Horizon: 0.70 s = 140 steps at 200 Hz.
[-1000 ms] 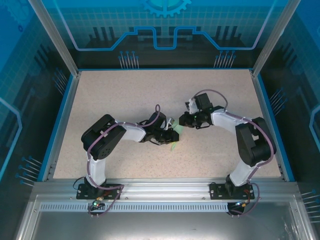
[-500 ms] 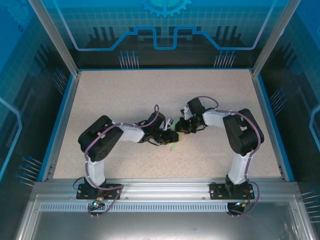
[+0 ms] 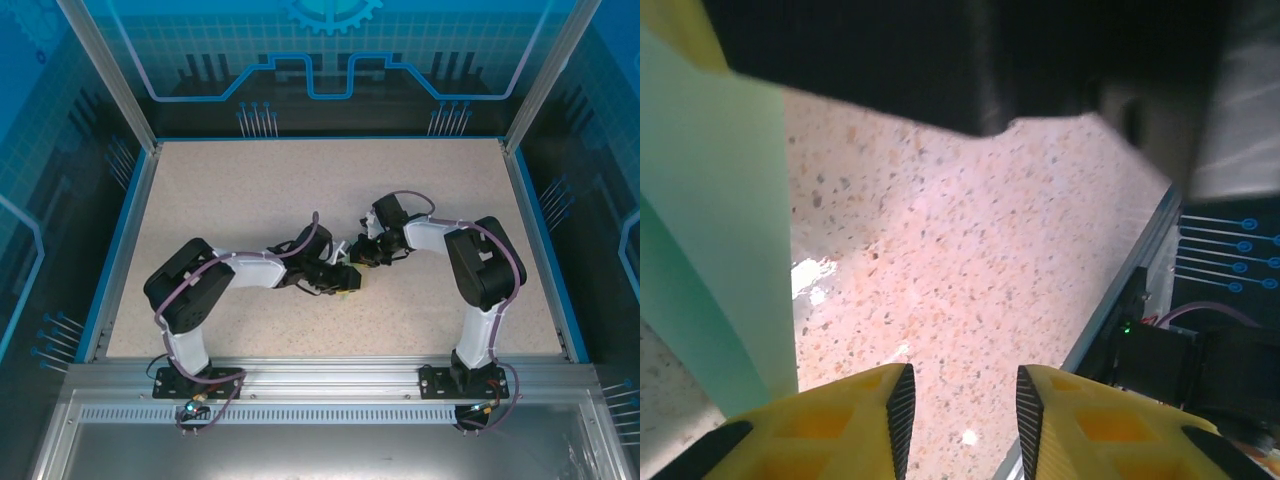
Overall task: Fold a paper plane with a square sheet of paper (fold left side to right side)
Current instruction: Fold the wing for the fifth time at the center of the table.
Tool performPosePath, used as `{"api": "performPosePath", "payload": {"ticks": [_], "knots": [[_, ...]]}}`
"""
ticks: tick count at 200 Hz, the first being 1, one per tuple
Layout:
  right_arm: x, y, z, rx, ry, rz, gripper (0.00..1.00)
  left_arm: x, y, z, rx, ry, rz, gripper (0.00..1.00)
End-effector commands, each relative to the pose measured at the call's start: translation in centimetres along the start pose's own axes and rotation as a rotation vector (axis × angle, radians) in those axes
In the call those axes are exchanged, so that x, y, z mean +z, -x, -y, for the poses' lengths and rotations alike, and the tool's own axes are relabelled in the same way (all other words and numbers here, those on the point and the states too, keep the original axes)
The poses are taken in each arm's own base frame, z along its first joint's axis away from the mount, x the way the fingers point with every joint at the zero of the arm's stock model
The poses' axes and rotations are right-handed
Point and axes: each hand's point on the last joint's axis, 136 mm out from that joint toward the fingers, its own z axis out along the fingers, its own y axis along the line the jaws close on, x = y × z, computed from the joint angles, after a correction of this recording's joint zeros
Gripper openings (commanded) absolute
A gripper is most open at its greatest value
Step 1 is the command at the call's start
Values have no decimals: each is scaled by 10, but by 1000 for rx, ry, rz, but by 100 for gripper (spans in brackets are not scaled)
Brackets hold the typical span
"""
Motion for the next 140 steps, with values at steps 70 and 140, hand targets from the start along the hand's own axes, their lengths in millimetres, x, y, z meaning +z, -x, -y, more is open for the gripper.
{"api": "performPosePath", "payload": {"ticks": [70, 140], "knots": [[11, -14, 26, 4, -133, -49, 14, 12, -8, -25, -81, 54, -33, 35], [11, -13, 29, 5, -153, -62, 14, 15, -23, -41, -121, 86, -62, 35]]}}
